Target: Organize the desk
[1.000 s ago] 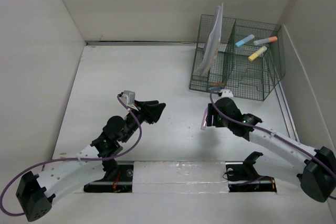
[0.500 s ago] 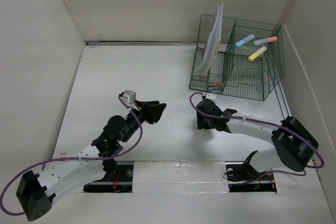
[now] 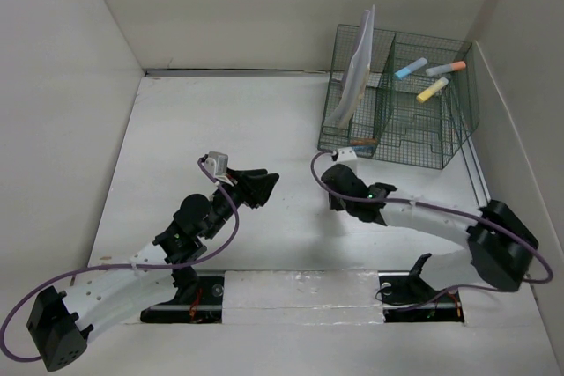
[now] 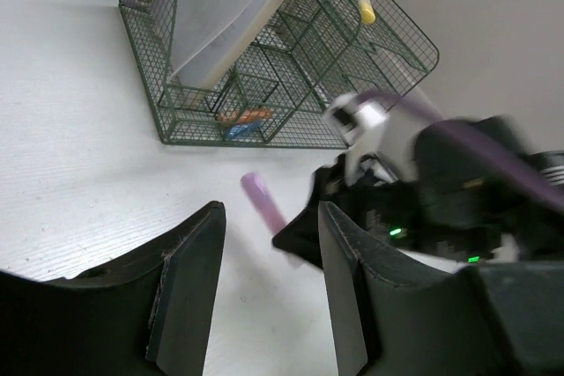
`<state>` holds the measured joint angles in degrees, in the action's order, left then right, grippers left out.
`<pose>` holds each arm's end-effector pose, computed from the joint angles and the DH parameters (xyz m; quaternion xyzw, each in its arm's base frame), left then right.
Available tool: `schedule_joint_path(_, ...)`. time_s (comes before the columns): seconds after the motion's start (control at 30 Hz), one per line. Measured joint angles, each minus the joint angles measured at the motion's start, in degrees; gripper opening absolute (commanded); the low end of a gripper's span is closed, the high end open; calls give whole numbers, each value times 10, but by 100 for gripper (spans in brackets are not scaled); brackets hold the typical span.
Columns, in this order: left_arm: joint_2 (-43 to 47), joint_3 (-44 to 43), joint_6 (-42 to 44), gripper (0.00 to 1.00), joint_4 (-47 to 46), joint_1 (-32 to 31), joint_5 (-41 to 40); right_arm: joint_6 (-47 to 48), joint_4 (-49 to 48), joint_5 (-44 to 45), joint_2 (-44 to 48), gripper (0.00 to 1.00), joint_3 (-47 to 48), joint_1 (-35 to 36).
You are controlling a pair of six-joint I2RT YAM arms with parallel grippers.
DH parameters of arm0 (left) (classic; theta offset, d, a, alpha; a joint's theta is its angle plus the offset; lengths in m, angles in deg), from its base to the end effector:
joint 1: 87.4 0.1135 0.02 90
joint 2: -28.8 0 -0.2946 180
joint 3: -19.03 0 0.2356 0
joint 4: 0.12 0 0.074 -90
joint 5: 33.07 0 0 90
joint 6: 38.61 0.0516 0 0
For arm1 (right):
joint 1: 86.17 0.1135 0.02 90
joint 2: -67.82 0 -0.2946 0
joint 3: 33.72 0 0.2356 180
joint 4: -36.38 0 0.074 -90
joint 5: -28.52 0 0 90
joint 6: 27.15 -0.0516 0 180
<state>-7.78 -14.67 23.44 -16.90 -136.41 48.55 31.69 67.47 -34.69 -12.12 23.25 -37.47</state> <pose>0.0976 -0.1008 0.3073 0.0558 0.6149 -0.4534 0.6428 0.1864 0.1769 0.2144 -0.0704 0.9254 0.0237 0.3716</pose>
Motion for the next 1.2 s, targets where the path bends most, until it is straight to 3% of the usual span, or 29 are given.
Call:
schedule_joint_path(0.2,-7,0,0,42,-4,0,2,79,-16,36,207,20,81,-14)
schedule_joint_path(0.33,-12,0,0,43,-4,0,6,149,-78,54,248,20,164,-126)
schedule_joint_path(0.5,-12,0,0,43,-4,0,6,204,-123,49,173,20,253,-273)
schedule_joint_path(0.67,-11,0,0,43,-5,0,6,214,-129,-28,47,20,318,-393)
schedule_joint_path(0.9,-19,0,0,43,-8,0,9,205,-123,-97,-89,23,386,-460)
schedule_joint_path(0.97,-23,0,0,43,-8,0,9,200,-120,-111,-107,28,394,-465)
schedule_joint_path(1.03,-25,0,0,43,-8,0,9,193,-121,-125,-116,46,395,-466)
schedule_joint_path(1.07,-26,0,0,43,-8,0,9,192,-120,-130,-117,47,395,-468)
schedule_joint_path(1.1,-26,0,0,43,-8,0,9,189,-120,-132,-117,56,395,-469)
schedule_joint_path(1.2,-31,0,0,43,-9,0,9,180,-120,-137,-117,66,400,-476)
